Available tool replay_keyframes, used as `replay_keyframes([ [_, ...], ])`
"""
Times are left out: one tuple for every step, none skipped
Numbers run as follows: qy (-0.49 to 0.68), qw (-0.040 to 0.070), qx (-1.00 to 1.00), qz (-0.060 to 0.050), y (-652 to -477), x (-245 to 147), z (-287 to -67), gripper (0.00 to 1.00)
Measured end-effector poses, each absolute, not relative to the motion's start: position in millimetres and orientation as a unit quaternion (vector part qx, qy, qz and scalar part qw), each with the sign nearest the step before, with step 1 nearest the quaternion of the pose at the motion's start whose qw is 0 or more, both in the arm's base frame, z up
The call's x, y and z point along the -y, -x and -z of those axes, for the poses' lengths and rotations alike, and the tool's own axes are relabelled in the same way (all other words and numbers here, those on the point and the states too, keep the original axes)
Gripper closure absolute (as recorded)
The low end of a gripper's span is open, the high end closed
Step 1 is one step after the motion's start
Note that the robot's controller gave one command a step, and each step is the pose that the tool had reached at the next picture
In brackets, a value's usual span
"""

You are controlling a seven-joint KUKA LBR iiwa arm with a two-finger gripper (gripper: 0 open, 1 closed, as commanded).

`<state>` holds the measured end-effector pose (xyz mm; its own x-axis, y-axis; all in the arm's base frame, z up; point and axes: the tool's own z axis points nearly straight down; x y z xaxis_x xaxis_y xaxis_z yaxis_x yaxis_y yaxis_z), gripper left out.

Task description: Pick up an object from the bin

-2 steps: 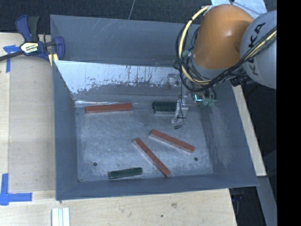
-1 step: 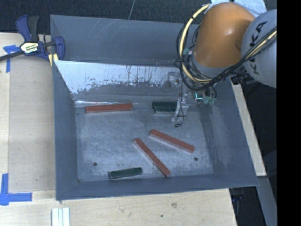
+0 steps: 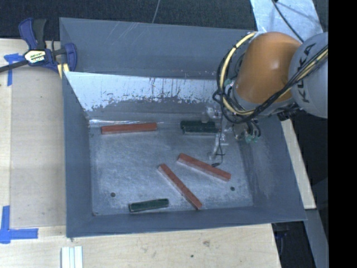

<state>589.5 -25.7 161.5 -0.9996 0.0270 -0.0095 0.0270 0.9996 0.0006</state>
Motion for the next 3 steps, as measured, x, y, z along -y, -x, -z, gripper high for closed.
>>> replay_keyframes([
  [-0.055, 0.004, -0.998, 0.0, -585.1, 36.3, -94.4, 0.0],
  [-0.127, 0.004, -0.992, 0.0, -576.3, 28.2, -69.4, 0.0],
  [-0.1, 0.004, -0.995, 0.0, -566.8, 16.7, -73.0, 1.0],
])
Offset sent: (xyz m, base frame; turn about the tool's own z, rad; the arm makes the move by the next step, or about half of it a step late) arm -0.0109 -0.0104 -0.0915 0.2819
